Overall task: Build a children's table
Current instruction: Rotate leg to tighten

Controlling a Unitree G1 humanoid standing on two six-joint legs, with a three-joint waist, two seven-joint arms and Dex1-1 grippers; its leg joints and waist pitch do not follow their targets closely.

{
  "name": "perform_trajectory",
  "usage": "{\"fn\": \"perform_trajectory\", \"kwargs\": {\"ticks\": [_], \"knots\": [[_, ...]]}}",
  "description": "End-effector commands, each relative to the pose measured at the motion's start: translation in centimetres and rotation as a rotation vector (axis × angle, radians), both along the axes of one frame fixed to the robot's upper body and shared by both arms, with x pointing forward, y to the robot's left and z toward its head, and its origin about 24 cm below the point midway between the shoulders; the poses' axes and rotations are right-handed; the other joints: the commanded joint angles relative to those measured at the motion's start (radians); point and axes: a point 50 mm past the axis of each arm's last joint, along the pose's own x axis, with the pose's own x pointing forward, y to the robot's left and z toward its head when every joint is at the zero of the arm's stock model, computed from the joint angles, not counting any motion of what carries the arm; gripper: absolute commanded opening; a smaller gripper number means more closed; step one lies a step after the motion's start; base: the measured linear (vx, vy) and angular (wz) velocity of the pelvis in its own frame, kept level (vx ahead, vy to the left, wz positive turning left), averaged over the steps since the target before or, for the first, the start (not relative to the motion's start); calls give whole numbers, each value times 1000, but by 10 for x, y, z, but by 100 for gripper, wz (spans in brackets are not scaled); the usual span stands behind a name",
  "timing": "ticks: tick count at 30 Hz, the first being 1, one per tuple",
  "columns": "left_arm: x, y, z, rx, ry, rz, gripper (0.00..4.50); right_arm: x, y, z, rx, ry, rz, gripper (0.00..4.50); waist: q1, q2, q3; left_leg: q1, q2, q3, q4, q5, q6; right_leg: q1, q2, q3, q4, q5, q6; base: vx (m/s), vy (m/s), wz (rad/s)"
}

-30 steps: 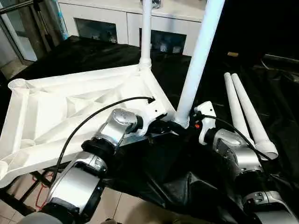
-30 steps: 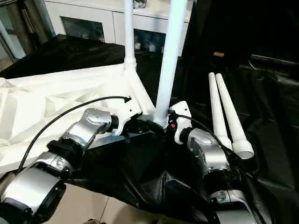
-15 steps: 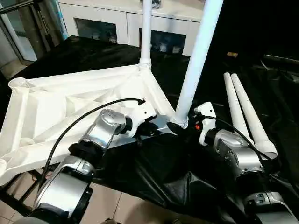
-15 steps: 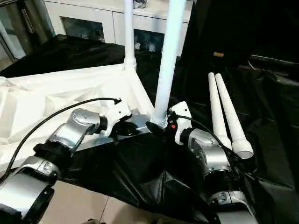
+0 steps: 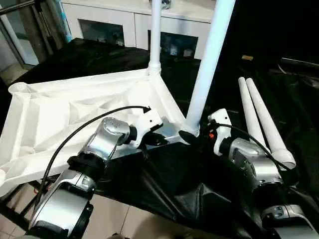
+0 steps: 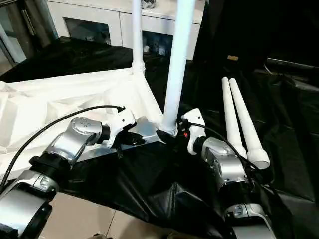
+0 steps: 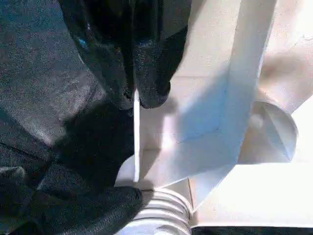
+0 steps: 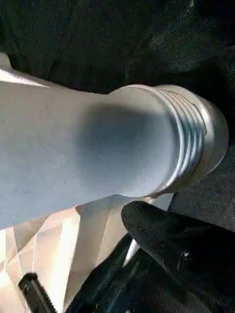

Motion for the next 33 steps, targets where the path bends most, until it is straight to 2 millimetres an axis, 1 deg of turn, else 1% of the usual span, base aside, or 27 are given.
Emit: {"fn": "perform_trajectory", "kwargs": {"ticks": [1, 2, 4, 6, 8, 11, 15, 16, 17, 18, 20, 24, 25, 28, 29, 30, 31, 33], "knots": [[-4, 1, 1, -49, -1, -45, 1, -1, -3, 2, 31, 18, 19, 438, 6, 1, -72, 10, 54, -26, -61, -145, 77, 57, -93, 55, -70, -213, -224, 0, 0, 0], [-8, -1, 3, -74, -13, -97, 1, -2, -3, 3, 44, 26, 38, 438, 4, -2, -72, 9, 54, -25, -62, -147, 79, 58, -92, 54, -71, -213, -224, 0, 0, 0], [-12, -3, 5, -97, -11, -155, 1, -5, -3, 5, 32, 25, 95, 438, 7, -1, -71, 9, 55, -26, -62, -151, 81, 59, -93, 54, -71, -216, -224, 0, 0, 0], [-15, -4, 5, -93, 6, -203, 1, -11, -3, 6, -23, 12, 179, 438, 11, 0, -71, 10, 57, -24, -62, -150, 77, 58, -91, 54, -69, -214, -222, 0, 0, 0], [-18, -3, 4, -74, 15, -244, 1, -16, -2, 7, -62, -6, 257, 438, 18, 1, -68, 13, 58, -23, -64, -172, 71, 53, -90, 54, -73, -252, -208, 0, 0, 0], [-22, 0, 3, -64, 33, -292, 1, -22, -3, 9, -63, 2, 334, 438, 29, 0, -69, 16, 59, -22, -64, -180, 62, 53, -92, 55, -76, -281, -194, 0, 0, 0], [-23, 3, 3, -60, 33, -316, 1, -29, -5, 7, -105, 27, 416, 438, 34, 2, -70, 18, 60, -22, -64, -176, 58, 50, -91, 55, -73, -258, -199, 0, 0, 0], [-23, 4, 3, -59, 38, -320, 0, -29, -5, 7, -110, 31, 420, 414, 34, 1, -70, 16, 60, -23, -64, -172, 58, 52, -91, 55, -71, -249, -201, 0, 0, 0], [-23, 5, 3, -57, 40, -323, 0, -29, -5, 6, -111, 31, 417, 414, 34, 0, -71, 14, 59, -23, -64, -166, 59, 53, -91, 55, -69, -237, -203, 0, 0, 0], [-23, 5, 3, -57, 40, -324, 0, -29, -5, 6, -110, 31, 417, 414, 34, 0, -71, 14, 59, -23, -63, -162, 60, 54, -92, 55, -69, -233, -205, 0, 0, 0], [-23, 5, 3, -55, 42, -327, 0, -29, -4, 6, -106, 33, 417, 382, 35, -1, -71, 13, 58, -23, -62, -157, 60, 54, -93, 55, -68, -232, -206, 0, 0, 0], [-23, 6, 2, -50, 44, -326, 0, -29, -2, 5, -96, 41, 419, 358, 35, -1, -72, 13, 58, -23, -62, -154, 61, 55, -92, 55, -68, -227, -207, 0, 0, 0], [-23, 6, 2, -47, 42, -323, 0, -29, -1, 5, -94, 43, 419, 339, 35, -1, -72, 13, 58, -23, -62, -154, 61, 55, -92, 54, -68, -230, -206, 0, 0, 0], [-21, 7, 1, -38, 36, -310, 0, -30, 1, 3, -90, 49, 420, 324, 35, -1, -72, 13, 58, -23, -61, -150, 61, 55, -92, 54, -68, -227, -206, 0, 0, 0], [-21, 7, 1, -38, 35, -308, 0, -30, 1, 3, -90, 50, 420, 311, 35, -1, -72, 13, 58, -23, -61, -152, 60, 55, -92, 54, -68, -229, -205, 0, 0, 0], [-20, 7, 1, -34, 33, -302, 0, -31, 2, 2, -83, 54, 410, 311, 36, -1, -72, 13, 58, -23, -61, -153, 60, 55, -92, 54, -68, -230, -205, 0, 0, 0], [-19, 7, 0, -30, 28, -290, 0, -30, 2, 1, -80, 54, 398, 299, 36, -1, -72, 12, 58, -23, -62, -154, 59, 56, -92, 54, -69, -236, -203, 0, 0, 0], [-16, 7, 0, -22, 18, -264, 0, -29, 3, -1, -80, 46, 367, 287, 34, 0, -72, 14, 58, -24, -62, -161, 55, 53, -92, 54, -70, -244, -201, 0, 0, 0]]}}
